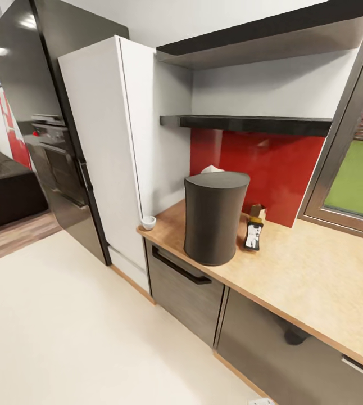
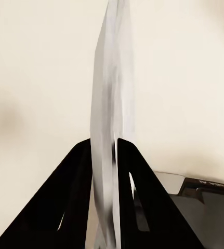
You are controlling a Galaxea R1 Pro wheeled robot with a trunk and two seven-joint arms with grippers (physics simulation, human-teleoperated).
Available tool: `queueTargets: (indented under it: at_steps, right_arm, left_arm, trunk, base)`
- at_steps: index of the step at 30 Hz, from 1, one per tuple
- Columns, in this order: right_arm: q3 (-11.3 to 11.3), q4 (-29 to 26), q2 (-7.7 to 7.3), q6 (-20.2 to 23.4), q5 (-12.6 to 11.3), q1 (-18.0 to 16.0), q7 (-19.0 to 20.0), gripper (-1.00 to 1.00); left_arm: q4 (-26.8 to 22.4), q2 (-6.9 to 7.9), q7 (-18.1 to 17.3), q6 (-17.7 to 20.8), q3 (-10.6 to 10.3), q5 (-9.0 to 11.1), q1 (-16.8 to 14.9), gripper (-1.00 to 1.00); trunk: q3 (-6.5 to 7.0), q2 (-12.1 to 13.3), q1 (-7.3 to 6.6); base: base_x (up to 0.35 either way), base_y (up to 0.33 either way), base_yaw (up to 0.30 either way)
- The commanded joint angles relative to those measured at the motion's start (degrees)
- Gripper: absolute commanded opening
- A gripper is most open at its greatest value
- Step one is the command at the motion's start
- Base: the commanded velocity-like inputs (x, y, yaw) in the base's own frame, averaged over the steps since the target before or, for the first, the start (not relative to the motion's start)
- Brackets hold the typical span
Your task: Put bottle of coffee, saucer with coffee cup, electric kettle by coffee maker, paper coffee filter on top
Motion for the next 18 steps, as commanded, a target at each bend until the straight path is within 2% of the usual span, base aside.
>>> queueTargets:
  at_steps: [1, 9, 15, 18]
  right_arm:
    - [0.5, 0.0, 0.0, 0.2, -0.4, -0.1, 0.1, 1.0]
    - [0.5, 0.0, 0.0, 0.2, -0.4, -0.1, 0.1, 1.0]
    - [0.5, 0.0, 0.0, 0.2, -0.4, -0.1, 0.1, 1.0]
    - [0.5, 0.0, 0.0, 0.2, -0.4, -0.1, 0.1, 1.0]
  left_arm:
    - [-0.2, -0.04, -0.4, 0.3, 0.5, -0.6, 0.0, -1.0]
    - [-0.1, -0.04, -0.4, 0.3, 0.5, -0.6, 0.0, -1.0]
    - [-0.1, -0.04, -0.4, 0.3, 0.5, -0.7, 0.0, -1.0]
    - [-0.1, -0.04, -0.4, 0.3, 0.5, -0.7, 0.0, -1.0]
  trunk:
    - [-0.12, -0.1, 0.04]
    - [-0.12, -0.1, 0.04]
    - [-0.12, -0.1, 0.04]
    - [-0.12, -0.1, 0.04]
  base:
    - [0.002, 0.002, -0.259]
    - [-0.019, 0.0, -0.259]
    - [-0.25, 0.0, -0.259]
    - [-0.112, 0.0, -0.259]
